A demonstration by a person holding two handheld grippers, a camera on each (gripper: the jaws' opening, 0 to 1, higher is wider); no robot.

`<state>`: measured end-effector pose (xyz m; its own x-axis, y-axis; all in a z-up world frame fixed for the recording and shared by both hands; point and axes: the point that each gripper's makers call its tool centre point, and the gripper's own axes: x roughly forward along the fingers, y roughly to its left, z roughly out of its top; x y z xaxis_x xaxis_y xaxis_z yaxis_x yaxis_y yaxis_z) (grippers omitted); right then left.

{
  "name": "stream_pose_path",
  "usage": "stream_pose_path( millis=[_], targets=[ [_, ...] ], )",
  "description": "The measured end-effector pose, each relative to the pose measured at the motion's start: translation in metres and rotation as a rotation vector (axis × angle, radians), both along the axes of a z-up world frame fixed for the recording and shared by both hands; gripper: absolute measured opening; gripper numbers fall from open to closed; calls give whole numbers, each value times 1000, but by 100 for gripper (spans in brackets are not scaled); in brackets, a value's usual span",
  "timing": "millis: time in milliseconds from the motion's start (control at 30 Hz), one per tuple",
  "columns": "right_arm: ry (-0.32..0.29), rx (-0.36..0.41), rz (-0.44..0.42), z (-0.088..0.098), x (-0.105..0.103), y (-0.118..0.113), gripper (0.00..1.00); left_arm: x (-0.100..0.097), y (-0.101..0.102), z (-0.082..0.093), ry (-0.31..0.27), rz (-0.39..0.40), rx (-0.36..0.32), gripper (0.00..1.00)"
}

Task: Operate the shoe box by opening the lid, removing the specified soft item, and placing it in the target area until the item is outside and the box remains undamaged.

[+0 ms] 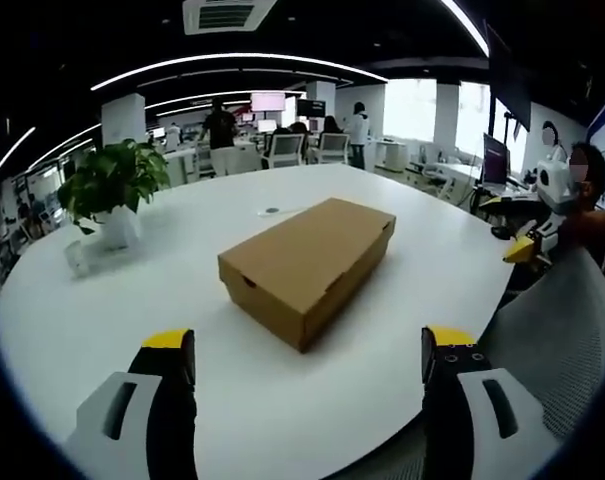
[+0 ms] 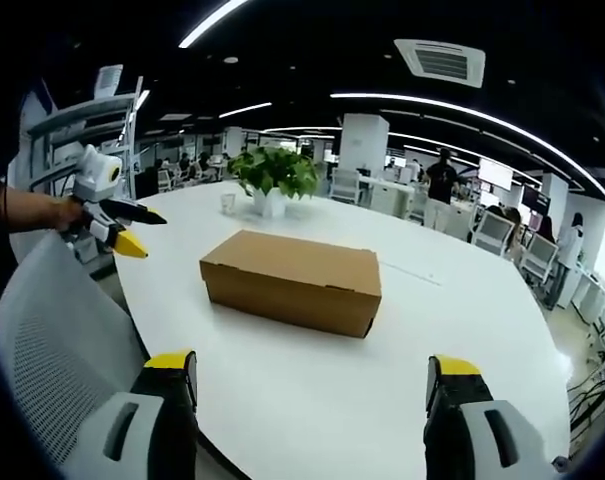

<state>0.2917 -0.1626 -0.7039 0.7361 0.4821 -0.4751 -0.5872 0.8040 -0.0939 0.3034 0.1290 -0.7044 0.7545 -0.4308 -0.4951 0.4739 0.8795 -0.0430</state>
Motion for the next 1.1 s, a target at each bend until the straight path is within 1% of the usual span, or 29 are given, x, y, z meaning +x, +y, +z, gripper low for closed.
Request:
stream_pose_path(
  millis=[100,233,433,667,800,1100],
  targets=[
    [-2,-17,20,0,6,-1,95,4,-1,-1,3,4,1,97],
    [1,-28,37,0,12,-3,95,8,-1,-6,23,3,9,97],
    [15,-39,62,-3,21,-5,95,17,-4,-10,41,1,16,97],
    [31,-40,80,-8,32,-5,94,27,-11,-9,52,2,25,96],
    [36,-44,93,-10,39,-4,94,35,-14,-10,58,4,20,96],
    [47,-71,136,-17,55,-5,94,45,-24,-15,73,11,6,95]
  ],
)
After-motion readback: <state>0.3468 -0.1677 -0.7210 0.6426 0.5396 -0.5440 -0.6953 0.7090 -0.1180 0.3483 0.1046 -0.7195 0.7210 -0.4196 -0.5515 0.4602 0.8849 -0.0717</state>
